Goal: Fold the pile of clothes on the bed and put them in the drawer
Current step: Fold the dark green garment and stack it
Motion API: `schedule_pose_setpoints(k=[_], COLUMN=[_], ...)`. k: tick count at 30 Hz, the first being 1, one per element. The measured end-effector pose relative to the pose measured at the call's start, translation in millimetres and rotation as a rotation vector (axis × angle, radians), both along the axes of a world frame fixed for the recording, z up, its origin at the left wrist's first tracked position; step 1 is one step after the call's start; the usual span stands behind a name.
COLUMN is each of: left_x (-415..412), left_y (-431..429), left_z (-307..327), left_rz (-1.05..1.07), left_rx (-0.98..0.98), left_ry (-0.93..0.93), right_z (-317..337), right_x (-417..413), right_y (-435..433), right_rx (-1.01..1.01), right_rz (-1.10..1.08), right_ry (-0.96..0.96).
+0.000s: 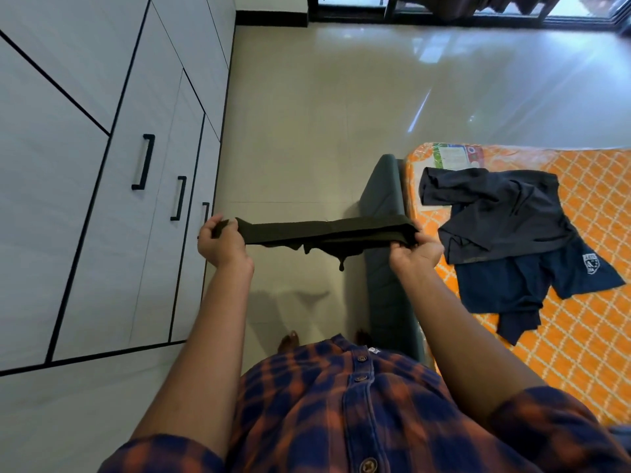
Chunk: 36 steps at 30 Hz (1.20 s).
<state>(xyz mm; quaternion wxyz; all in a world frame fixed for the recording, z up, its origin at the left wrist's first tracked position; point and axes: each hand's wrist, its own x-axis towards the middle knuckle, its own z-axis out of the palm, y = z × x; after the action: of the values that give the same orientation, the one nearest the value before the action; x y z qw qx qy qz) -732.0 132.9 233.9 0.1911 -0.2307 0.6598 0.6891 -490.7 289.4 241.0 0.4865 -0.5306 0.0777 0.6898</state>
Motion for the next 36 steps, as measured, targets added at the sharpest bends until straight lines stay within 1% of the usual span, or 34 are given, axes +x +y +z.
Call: schedule_pose_setpoints(k=[2, 4, 5, 7, 8, 9, 10, 12, 13, 15, 17, 19, 23, 25, 26, 28, 30, 31, 33, 34, 35, 36], left_x=[0, 3, 4, 7, 8, 9, 11, 18, 23, 32, 38, 38, 33, 34, 36, 38, 34, 30, 24, 23, 24, 26], left_y=[-2, -3, -4, -9, -11, -13, -14, -13, -12, -4, 4, 7, 1, -2, -2, 0, 4, 5, 7, 7, 8, 8], left_z=[6, 11, 11, 11, 10, 9, 9, 10, 11, 14, 22, 27, 33, 33, 34, 34, 34, 36, 38, 40, 41, 41], left_rz=[-0.130, -0.301, -0.381, -0.501, -0.553, -0.601, -0.658, -0.778, -0.839, -0.938, -1.033, -1.104, -1.116, -1.162, -1.152, -1.038, -0.887, -0.832, -0.774, -0.773, -0.787, -0.817], left_rx=[-0.020, -0.039, -0.051, -0.061, -0.065, -0.079, -0.096, -0.099, -0.099, -0.075, -0.033, -0.012, 0.033, 0.043, 0.035, 0.012, 0.008, 0.025, 0.127, 0.182, 0.210, 0.191], left_ry=[0.106, 0.203, 0.241, 0.283, 0.293, 0.295, 0.301, 0.327, 0.350, 0.377, 0.320, 0.278, 0.210, 0.197, 0.199, 0.166, 0.095, 0.060, -0.030, -0.066, -0.083, -0.076], right_z=[-1, -1, -1, 2, 5, 7, 11, 21, 27, 42, 51, 53, 53, 50, 46, 35, 21, 12, -4, -10, -16, -18], right_x=[1, -6, -10, -19, -25, -29, -32, -37, -43, -61, -83, -96, -97, -92, -89, -81, -69, -62, -52, -50, -51, -55], right_y=[-6, -4, -4, -7, -9, -10, -12, -18, -21, -33, -47, -62, -68, -67, -68, -75, -88, -94, -107, -112, -115, -116], right_rx=[0.010, -0.005, -0.021, 0.001, 0.072, 0.176, 0.293, 0.538, 0.650, 0.845, 1.042, 1.191, 1.293, 1.295, 1.270, 1.162, 1.027, 0.940, 0.700, 0.566, 0.433, 0.312], right_rz=[-0.043, 0.014, 0.048, 0.106, 0.153, 0.230, 0.320, 0.546, 0.675, 0.969, 1.190, 1.279, 1.399, 1.430, 1.414, 1.335, 1.254, 1.246, 1.302, 1.335, 1.338, 1.304], right_ry=[0.019, -0.053, -0.161, -0.450, -0.575, -0.651, -0.673, -0.646, -0.678, -0.773, -0.922, -1.030, -1.042, -1.017, -0.994, -0.946, -0.952, -0.989, -1.033, -0.997, -0.914, -0.809])
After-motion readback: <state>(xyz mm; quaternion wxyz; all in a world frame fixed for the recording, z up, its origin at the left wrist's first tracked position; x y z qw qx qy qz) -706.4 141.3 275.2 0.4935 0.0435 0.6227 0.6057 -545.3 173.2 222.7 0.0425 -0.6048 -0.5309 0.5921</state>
